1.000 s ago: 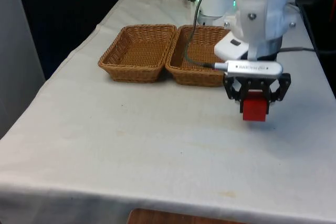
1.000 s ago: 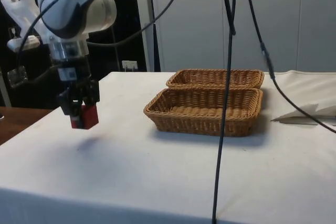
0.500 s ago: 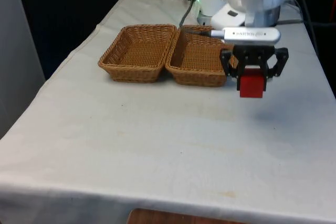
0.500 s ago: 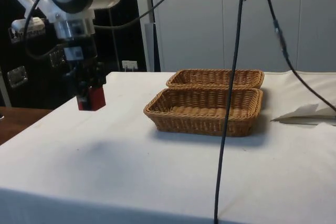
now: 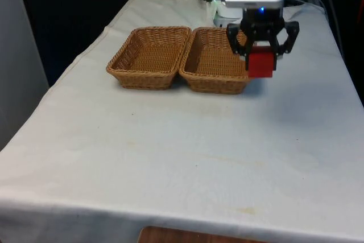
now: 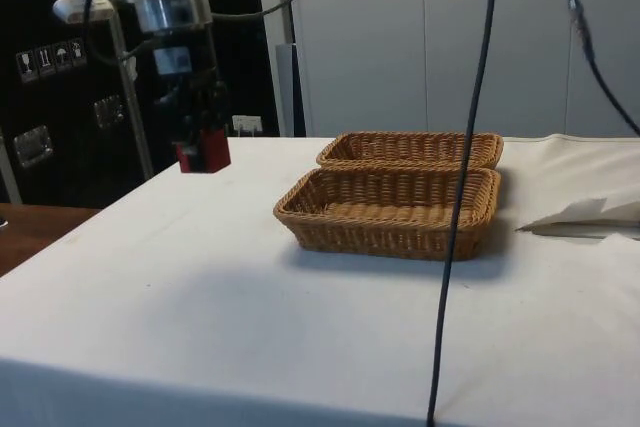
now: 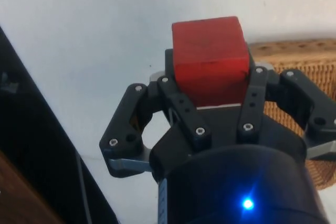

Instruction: Pick up the red cube and place it into the right basket.

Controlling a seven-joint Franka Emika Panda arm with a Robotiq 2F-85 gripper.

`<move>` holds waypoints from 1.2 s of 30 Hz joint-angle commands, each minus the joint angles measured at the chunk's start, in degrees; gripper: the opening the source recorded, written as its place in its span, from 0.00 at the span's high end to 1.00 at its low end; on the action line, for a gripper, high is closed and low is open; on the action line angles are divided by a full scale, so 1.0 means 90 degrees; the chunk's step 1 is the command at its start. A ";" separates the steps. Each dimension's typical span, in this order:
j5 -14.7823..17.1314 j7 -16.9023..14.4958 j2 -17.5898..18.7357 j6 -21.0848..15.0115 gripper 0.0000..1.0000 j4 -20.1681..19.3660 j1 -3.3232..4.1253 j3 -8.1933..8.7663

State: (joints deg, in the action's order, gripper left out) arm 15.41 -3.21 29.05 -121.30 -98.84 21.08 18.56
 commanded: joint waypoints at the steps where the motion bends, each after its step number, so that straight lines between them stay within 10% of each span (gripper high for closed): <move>1: -0.0032 -0.0038 -0.0134 -0.0083 0.99 -0.0146 0.0013 0.0025; 36: -0.0223 -0.1114 -0.1451 -0.0528 0.99 -0.1974 -0.0057 0.0700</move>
State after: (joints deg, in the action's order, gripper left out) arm 13.92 -13.64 16.27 -125.25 -116.25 20.51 24.98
